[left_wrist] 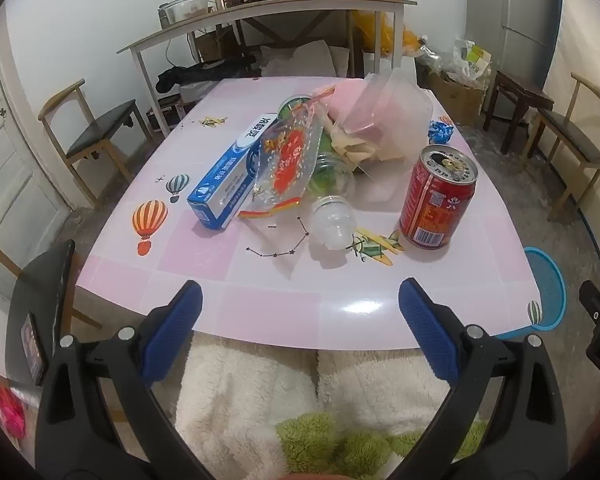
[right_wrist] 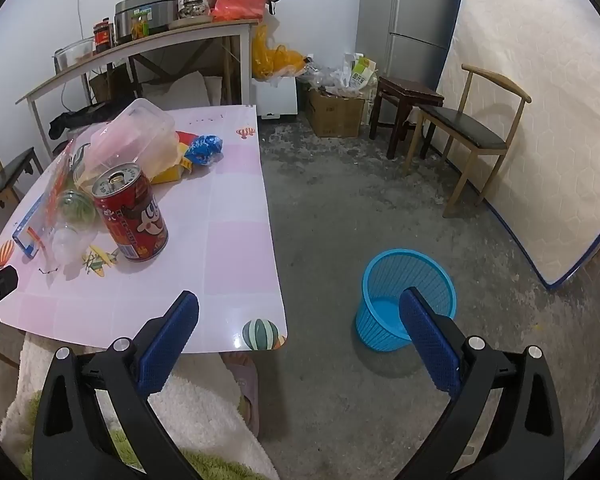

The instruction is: Collect trash

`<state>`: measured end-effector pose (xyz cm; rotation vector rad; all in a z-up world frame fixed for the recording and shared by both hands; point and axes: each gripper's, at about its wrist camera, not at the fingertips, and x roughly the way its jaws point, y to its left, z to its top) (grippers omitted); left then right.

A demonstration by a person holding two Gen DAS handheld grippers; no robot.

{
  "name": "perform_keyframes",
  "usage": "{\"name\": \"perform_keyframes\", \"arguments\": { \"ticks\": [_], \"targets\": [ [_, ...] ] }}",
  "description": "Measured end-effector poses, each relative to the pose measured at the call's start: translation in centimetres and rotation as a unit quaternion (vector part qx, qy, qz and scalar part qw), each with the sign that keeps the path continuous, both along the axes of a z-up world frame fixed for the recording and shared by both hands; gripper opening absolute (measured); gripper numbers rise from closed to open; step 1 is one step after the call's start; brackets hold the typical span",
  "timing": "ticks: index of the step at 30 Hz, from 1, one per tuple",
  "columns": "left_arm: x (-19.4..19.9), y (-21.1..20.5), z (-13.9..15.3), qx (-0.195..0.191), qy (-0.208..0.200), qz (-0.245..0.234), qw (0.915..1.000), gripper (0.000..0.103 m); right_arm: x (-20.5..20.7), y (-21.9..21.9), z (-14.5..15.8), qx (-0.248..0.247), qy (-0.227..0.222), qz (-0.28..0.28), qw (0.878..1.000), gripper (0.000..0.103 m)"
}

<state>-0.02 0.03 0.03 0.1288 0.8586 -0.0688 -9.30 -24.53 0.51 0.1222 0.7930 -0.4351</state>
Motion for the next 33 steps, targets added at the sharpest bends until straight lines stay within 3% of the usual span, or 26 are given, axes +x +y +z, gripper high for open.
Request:
{"name": "perform_keyframes", "arguments": {
  "ticks": [33],
  "targets": [
    [0.03,0.14,0.17,-0.001,0.001,0.001,1.0,0.095,-0.13,0.27,0.31,-0.007,-0.002,0.0,1.0,0.097]
  ]
}}
